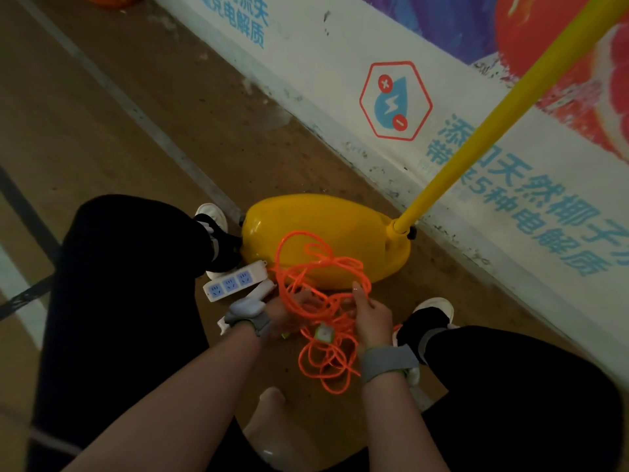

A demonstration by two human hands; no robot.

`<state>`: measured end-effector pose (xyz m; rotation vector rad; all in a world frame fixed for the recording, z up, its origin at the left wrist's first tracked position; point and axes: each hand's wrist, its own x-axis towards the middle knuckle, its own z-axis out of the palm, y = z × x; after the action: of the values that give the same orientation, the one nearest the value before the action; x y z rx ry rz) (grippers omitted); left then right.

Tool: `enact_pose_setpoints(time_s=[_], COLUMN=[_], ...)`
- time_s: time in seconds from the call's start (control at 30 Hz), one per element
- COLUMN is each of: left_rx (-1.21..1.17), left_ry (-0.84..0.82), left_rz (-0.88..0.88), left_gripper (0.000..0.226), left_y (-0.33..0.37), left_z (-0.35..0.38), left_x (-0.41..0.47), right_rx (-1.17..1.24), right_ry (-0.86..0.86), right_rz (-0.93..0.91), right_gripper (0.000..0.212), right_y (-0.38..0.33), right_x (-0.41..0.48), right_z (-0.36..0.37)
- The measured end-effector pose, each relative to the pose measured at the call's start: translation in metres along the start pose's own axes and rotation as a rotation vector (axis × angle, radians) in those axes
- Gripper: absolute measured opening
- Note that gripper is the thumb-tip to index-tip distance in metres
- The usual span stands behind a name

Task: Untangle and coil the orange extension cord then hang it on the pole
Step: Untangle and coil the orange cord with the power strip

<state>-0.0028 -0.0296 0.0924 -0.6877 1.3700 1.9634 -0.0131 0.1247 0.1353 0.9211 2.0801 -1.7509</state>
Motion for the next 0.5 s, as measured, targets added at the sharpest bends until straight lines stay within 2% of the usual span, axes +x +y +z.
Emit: enact_pose_setpoints(time_s=[0.1,0.2,0.33,0.4,0.5], left_rx=[0.048,0.030,-0.084,-0.084,-0.017], left_ry=[-0.128,-0.176,-0.230,-0.230,-0.004], left_rz=[-0.063,0.020,0.131,0.124,0.159], left_gripper=[0.037,0.024,0.044,0.038,0.022], left_y=[-0.007,0.002,0.009,0.013,0.013], left_z=[0.011,0.022,0.019,0.021,0.027], left_x=[-0.002,-0.011,-0.011,-0.013,-0.017], right_rx=[0.351,0.447,0.323,0.207,0.067], right_ry=[-0.122,-0.172,-0.228,-0.216,-0.203], right_rz=[0.141,0.175,0.127,0.084,0.025], right_gripper=[0.029,0.026,0.022,0.025,0.027], right_y=[-0.010,-0.010,-0.006,-0.001,0.005], right_x=[-0.006,-0.003,0.000,0.002,0.004], right_z=[-0.003,-0.005,-0.001,0.001,0.006])
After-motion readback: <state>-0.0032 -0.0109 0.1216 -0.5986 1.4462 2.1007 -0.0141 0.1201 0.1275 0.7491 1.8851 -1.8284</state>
